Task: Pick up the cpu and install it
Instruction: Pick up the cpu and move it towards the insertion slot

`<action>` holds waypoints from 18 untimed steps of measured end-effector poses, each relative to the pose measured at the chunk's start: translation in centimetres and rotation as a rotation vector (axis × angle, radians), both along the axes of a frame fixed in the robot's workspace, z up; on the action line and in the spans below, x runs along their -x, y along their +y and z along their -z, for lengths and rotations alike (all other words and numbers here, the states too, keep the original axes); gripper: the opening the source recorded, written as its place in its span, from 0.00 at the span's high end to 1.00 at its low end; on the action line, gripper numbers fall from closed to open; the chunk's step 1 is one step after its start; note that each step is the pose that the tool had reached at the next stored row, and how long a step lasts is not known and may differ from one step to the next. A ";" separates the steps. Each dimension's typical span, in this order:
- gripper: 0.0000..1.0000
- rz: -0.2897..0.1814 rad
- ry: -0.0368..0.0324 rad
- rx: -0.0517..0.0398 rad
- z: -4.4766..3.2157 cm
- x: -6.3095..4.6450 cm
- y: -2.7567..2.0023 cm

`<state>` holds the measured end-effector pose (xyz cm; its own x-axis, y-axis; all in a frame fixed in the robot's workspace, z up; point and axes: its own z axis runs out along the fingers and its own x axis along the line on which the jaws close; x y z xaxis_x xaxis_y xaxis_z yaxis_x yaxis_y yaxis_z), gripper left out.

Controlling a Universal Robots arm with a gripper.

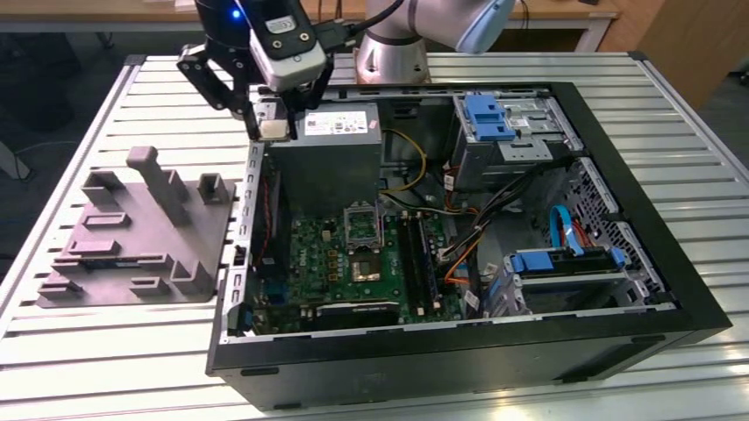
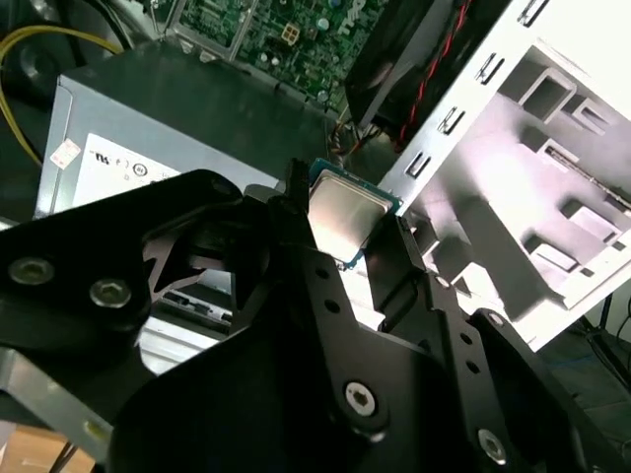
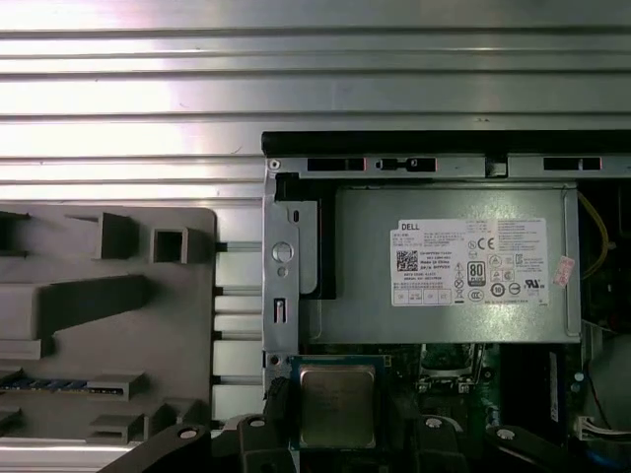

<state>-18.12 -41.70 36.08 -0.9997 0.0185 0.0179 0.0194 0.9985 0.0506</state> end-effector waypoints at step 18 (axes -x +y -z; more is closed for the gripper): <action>0.53 0.000 0.0000 -0.0001 0.70 -4.7 -1.05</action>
